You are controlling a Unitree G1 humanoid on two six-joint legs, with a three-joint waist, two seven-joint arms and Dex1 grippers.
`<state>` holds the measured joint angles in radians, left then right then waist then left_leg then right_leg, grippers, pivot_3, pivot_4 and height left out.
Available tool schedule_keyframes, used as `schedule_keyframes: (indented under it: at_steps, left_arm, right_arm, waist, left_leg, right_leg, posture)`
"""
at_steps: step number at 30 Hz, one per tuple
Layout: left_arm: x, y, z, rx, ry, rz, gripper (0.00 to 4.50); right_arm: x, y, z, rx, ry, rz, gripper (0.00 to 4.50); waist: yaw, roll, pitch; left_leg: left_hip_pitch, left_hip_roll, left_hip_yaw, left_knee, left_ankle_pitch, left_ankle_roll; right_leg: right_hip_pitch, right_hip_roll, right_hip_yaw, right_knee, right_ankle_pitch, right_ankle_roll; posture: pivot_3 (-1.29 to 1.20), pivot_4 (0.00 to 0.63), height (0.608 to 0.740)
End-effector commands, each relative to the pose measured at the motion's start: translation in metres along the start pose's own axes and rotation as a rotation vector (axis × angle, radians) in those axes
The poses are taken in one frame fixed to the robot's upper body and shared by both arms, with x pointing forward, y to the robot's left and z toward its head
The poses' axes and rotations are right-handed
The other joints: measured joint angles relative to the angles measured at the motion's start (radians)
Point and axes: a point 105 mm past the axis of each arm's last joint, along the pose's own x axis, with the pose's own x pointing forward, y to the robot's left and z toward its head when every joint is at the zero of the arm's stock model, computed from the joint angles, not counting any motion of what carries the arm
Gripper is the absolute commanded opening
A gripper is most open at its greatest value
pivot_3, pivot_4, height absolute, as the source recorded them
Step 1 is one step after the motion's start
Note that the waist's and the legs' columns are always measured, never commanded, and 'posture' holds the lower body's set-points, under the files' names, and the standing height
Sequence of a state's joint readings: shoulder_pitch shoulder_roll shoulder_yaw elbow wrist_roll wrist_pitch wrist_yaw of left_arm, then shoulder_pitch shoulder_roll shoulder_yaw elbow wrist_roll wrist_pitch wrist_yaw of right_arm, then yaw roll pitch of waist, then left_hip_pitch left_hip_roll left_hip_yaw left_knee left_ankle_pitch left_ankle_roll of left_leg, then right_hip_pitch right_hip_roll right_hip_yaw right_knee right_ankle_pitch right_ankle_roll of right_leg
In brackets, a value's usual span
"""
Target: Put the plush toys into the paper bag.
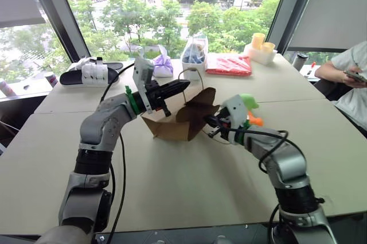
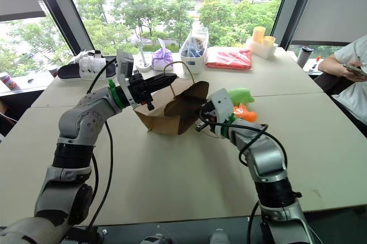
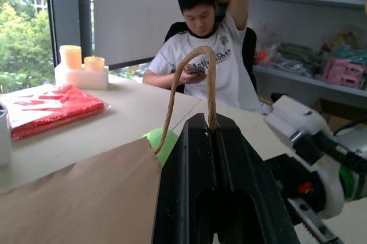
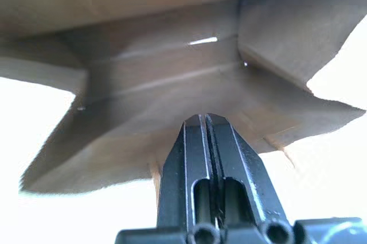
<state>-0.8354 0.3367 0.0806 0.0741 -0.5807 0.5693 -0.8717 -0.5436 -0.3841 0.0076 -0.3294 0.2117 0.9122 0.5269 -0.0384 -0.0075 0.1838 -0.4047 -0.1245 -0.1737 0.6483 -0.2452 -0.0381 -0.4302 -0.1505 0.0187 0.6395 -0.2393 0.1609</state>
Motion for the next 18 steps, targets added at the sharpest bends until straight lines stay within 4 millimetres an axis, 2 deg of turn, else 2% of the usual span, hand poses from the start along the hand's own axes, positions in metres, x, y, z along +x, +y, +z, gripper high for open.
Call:
schedule_keyframes:
  at_steps: [1, 3, 7, 11, 18]
  left_arm:
    - [0.001, -0.008, 0.009, 0.026, -0.02, -0.033, 0.0]
    - [0.001, -0.009, 0.008, 0.023, -0.017, -0.035, 0.0]
    - [0.002, -0.011, 0.007, 0.02, -0.013, -0.042, 0.0]
    - [0.003, -0.012, 0.007, 0.019, -0.012, -0.048, 0.0]
    - [-0.001, -0.017, 0.005, 0.015, 0.001, -0.061, 0.0]
  right_arm:
    - [-0.032, -0.029, 0.013, -0.024, -0.024, -0.093, 1.35]
    - [-0.04, -0.053, 0.01, -0.022, -0.001, -0.195, 2.34]
    - [-0.045, -0.089, -0.015, 0.013, 0.073, -0.333, 4.46]
    - [-0.037, -0.098, -0.039, 0.069, 0.119, -0.331, 4.49]
    - [-0.027, -0.107, -0.063, 0.113, 0.164, -0.335, 4.49]
  waist:
    - [0.007, 0.0, 0.0]
    - [0.016, 0.0, 0.0]
    - [0.02, 0.0, 0.0]
    - [0.018, 0.0, 0.0]
    - [0.018, 0.0, 0.0]
  left_leg:
    - [0.0, 0.0, 0.001, 0.0, 0.0, 0.0]
    - [0.0, 0.0, 0.003, 0.001, 0.0, 0.001]
    - [0.0, 0.0, 0.004, 0.0, 0.0, 0.001]
    - [0.0, 0.0, 0.005, 0.0, 0.0, 0.0]
    - [0.0, 0.0, 0.005, 0.0, 0.0, -0.001]
  right_leg:
    - [0.0, 0.0, 0.0, 0.0, 0.0, 0.0]
    - [0.001, 0.0, 0.0, -0.001, 0.0, 0.0]
    - [0.001, 0.0, 0.0, -0.002, 0.0, 0.0]
    - [0.001, 0.0, 0.0, -0.002, 0.0, 0.0]
    - [0.001, 0.0, 0.0, -0.002, 0.0, 0.0]
  posture:
    - [0.0, 0.15, 0.74]
    - [0.0, 0.15, 0.74]
    - [0.0, 0.15, 0.74]
    - [0.0, 0.15, 0.74]
    - [0.0, 0.15, 0.74]
